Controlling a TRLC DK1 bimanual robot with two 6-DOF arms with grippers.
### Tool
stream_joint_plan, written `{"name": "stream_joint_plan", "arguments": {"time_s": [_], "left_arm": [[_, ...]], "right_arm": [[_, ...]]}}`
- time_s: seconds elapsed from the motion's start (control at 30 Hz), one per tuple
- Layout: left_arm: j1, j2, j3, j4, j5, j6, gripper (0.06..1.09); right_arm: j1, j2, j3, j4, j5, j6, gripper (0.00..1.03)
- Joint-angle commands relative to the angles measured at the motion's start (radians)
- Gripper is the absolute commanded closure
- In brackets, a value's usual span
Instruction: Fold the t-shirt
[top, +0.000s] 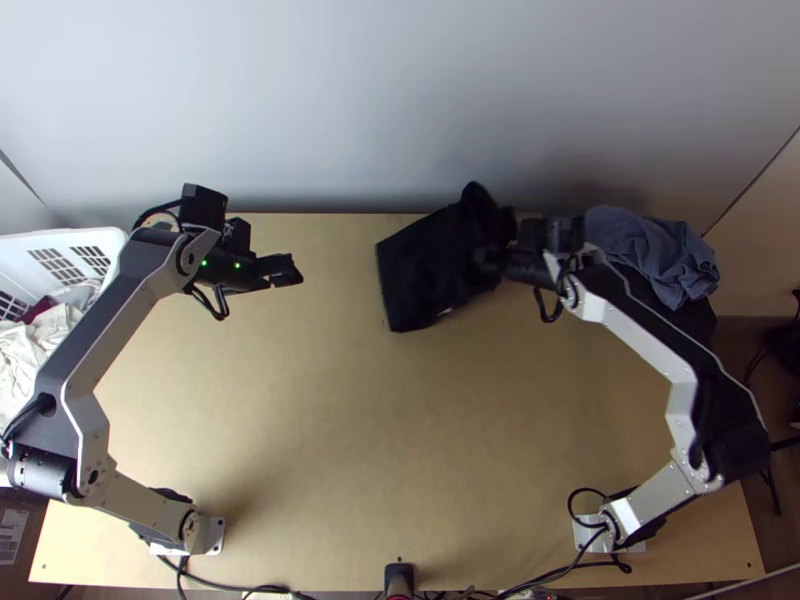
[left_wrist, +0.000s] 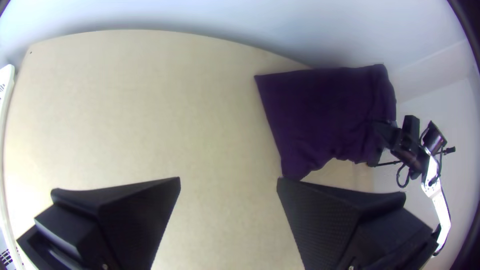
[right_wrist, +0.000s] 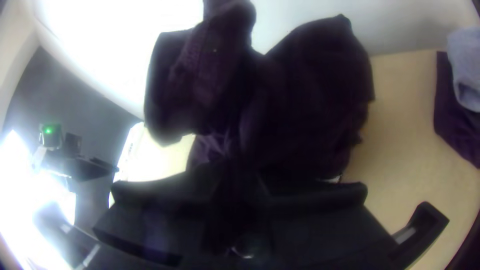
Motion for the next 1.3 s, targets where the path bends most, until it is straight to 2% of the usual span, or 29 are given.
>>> {"name": "stream_joint_plan", "arguments": {"time_s": [0.0,0.37,0.53,0.73,0.83,1.03,1.27], "left_arm": [[0.001,-0.027,-0.063,0.019,0.002,0.0,0.14],[0.0,-0.072,-0.132,0.043,0.002,0.0,0.14],[-0.005,-0.081,-0.149,0.045,0.002,-0.013,0.14],[0.003,-0.121,-0.187,0.053,0.002,-0.017,0.14],[0.014,-0.133,-0.204,0.053,0.002,-0.01,0.14],[0.01,-0.138,-0.224,0.06,0.002,-0.019,0.14],[-0.003,-0.151,-0.243,0.074,0.002,-0.03,0.14]], "right_arm": [[-0.065,-0.077,0.062,-0.01,0.039,-0.022,1.0],[-0.223,-0.025,0.363,-0.036,0.043,-0.007,1.0],[-0.318,0.085,0.621,-0.091,0.051,0.018,1.0],[-0.442,0.232,0.983,-0.262,0.025,0.013,1.0],[-0.5,0.26,1.073,-0.274,0.013,0.013,1.0],[-0.568,0.225,1.067,-0.285,-0.01,0.001,1.0],[-0.637,0.151,0.857,-0.288,-0.02,-0.045,1.0]]}}
